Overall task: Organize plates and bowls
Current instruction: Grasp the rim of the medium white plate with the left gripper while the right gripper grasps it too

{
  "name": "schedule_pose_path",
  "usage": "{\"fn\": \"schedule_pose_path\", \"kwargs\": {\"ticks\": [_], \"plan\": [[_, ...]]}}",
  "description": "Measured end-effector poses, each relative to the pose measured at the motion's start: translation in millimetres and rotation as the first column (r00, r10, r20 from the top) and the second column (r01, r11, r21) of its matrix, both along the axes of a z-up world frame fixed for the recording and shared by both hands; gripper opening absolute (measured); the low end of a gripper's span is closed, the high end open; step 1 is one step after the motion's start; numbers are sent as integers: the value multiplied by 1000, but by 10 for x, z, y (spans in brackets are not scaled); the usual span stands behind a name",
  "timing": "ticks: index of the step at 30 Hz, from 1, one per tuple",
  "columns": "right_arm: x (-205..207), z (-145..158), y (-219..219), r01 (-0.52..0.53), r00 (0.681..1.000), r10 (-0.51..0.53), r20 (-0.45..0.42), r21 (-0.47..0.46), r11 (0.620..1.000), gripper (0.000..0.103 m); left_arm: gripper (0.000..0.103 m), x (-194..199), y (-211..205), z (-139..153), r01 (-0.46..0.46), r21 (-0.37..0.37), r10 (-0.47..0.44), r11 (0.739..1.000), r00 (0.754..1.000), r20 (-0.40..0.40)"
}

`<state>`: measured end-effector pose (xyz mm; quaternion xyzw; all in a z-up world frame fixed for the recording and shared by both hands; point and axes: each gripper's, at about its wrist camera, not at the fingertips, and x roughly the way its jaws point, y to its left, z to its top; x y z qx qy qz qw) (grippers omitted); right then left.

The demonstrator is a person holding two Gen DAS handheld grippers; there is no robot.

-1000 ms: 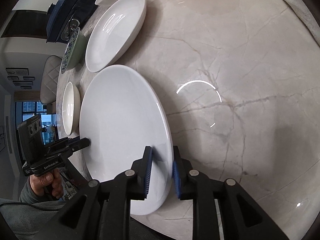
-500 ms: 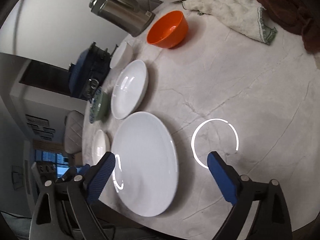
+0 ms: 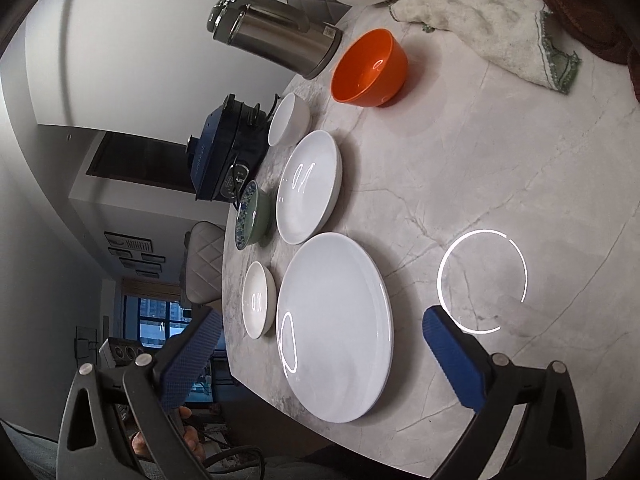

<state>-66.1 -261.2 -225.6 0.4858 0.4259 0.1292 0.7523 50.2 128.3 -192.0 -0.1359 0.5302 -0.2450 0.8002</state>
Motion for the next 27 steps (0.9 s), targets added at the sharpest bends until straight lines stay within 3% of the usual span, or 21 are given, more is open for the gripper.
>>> {"fn": "schedule_pose_path", "kwargs": {"ticks": [4, 8, 10, 12, 17, 21, 22, 24, 25, 27], "plan": [[20, 13, -23, 37, 999, -38, -31, -13, 999, 103, 98, 380, -4, 15, 57, 24, -57, 998, 998, -19], [48, -26, -23, 139, 987, -138, -82, 12, 990, 103, 97, 866, -127, 32, 146, 130, -144, 981, 989, -30], [129, -22, 24, 174, 981, -172, -95, 16, 985, 103, 96, 1139, -178, -15, 199, 77, -196, 977, 980, -39], [279, -14, 83, 184, 974, -182, -135, -5, 983, 103, 96, 1448, -293, -86, 245, 71, -238, 967, 967, -94], [777, 197, 158, 133, 983, -144, -110, -96, 986, 95, 96, 2018, -624, -91, 338, 91, -332, 937, 940, -72], [1175, 293, 75, 93, 993, -101, -59, -117, 989, 94, 95, 2339, -799, -253, 343, 132, -331, 930, 938, -105], [1277, 266, 45, 75, 995, -83, -62, -126, 989, 92, 91, 2367, -834, -294, 345, 135, -332, 929, 937, -109], [1469, 173, -1, 31, 996, -41, -82, -122, 992, 79, 83, 2377, -900, -415, 356, 117, -340, 927, 931, -134], [1556, 120, -18, 4, 996, -15, -89, -123, 992, 76, 75, 2388, -926, -466, 358, 107, -342, 928, 929, -145], [1704, 4, -33, -38, 994, 24, -106, -129, 991, 74, 69, 2368, -1007, -601, 373, 112, -352, 921, 921, -168]]}}
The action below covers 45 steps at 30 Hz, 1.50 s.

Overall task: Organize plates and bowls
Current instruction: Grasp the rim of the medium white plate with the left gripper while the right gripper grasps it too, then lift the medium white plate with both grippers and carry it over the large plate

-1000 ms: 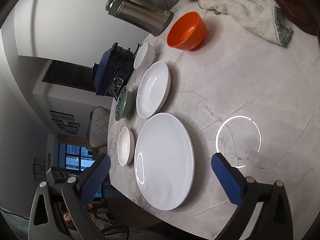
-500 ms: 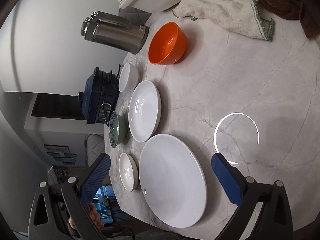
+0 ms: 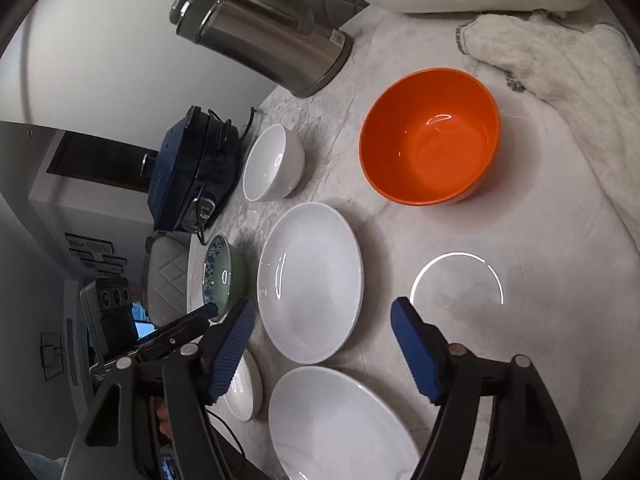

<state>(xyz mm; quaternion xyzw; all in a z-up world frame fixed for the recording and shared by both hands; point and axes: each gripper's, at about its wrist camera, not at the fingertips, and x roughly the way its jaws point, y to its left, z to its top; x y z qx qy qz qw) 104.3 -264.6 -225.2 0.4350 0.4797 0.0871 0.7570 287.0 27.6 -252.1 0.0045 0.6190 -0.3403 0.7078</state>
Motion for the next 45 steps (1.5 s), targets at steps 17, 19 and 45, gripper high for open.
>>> {"fn": "schedule_pose_path", "kwargs": {"ticks": [17, 19, 45], "plan": [[441, -489, 85, -120, 990, 122, -78, 25, 992, 74, 68, 307, -131, -526, -67, 73, 72, 995, 994, -78], [454, -520, 86, -121, 989, 123, -85, 26, 992, 74, 68, 344, -140, -591, -71, 56, 76, 996, 992, -98], [591, -742, 68, -94, 980, 95, -177, 15, 995, 10, 10, 491, -194, -846, -63, 100, 76, 993, 989, -124]]}}
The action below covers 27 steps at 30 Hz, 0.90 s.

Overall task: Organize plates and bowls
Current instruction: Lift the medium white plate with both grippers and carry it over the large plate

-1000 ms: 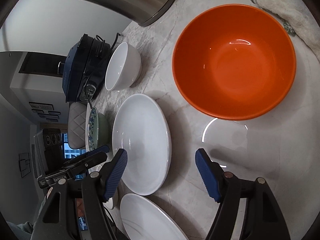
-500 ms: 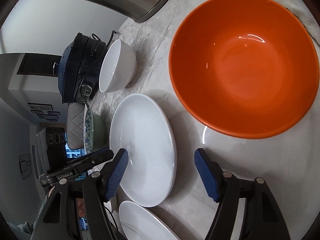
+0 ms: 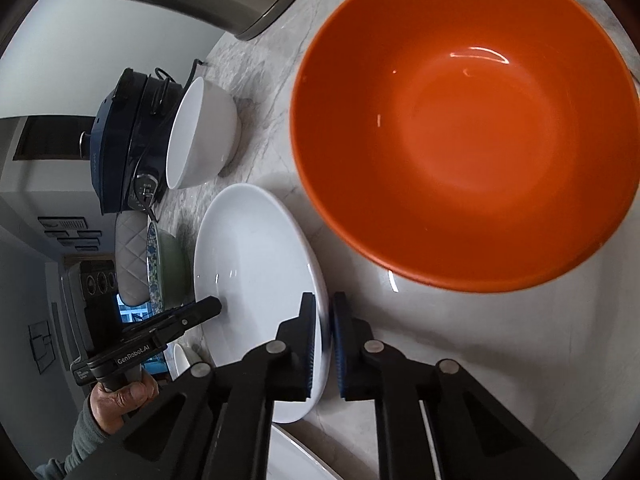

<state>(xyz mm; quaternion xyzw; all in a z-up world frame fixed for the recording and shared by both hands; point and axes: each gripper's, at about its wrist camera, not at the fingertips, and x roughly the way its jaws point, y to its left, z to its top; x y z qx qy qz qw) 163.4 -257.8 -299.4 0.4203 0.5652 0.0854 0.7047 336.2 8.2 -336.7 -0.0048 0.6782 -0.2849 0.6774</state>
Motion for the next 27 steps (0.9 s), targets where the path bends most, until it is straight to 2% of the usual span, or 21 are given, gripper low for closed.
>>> {"fn": "schedule_pose_path", "kwargs": {"ticks": [5, 15, 27], "plan": [[27, 51, 34, -15, 1000, 15, 2, -51, 999, 10, 10, 10, -89, 25, 23, 34, -24, 999, 999, 32], [-33, 169, 67, -16, 999, 18, 33, -71, 997, 10, 10, -53, -52, 163, 22, 24, -24, 999, 998, 59], [-185, 574, 179, -13, 996, 22, 90, -100, 995, 11, 10, -337, 70, 742, 54, -14, -52, 998, 989, 138]]}}
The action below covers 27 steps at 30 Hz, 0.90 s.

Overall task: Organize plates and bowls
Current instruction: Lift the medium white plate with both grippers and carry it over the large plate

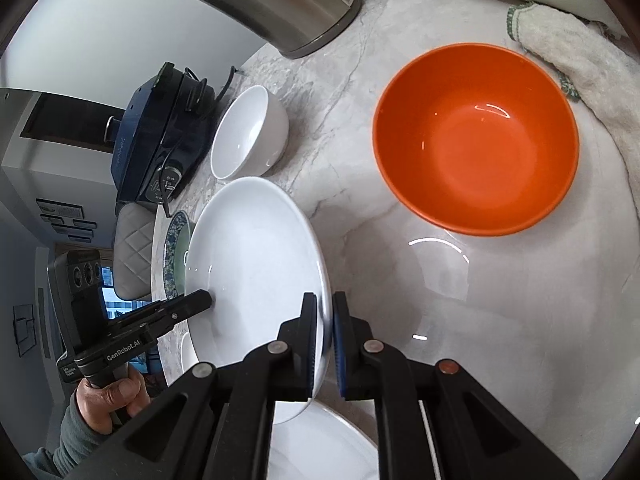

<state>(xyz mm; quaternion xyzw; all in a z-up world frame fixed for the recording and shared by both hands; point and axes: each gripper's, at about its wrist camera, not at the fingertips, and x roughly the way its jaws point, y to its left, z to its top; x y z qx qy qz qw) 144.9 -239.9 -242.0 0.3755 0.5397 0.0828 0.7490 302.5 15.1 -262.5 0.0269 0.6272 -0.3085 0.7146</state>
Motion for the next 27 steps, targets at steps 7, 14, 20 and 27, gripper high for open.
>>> {"fn": "schedule_pose_path", "kwargs": {"ticks": [7, 14, 20, 27], "plan": [[-276, 426, 113, 13, 999, -12, 48, -17, 1000, 11, 10, -344, 229, 494, 38, -42, -36, 998, 998, 44], [-722, 812, 316, 12, 997, -9, 80, -38, 999, 11, 11, -921, 499, 727, 91, -59, -89, 994, 995, 34], [-1209, 886, 475, 35, 998, -33, 49, -35, 999, 11, 11, -1488, 664, 664, 125, -65, -128, 990, 991, -36], [-1625, 679, 613, 58, 998, -58, -20, -11, 998, 11, 11, -1835, 755, 415, 153, -43, -156, 987, 984, -86]]}}
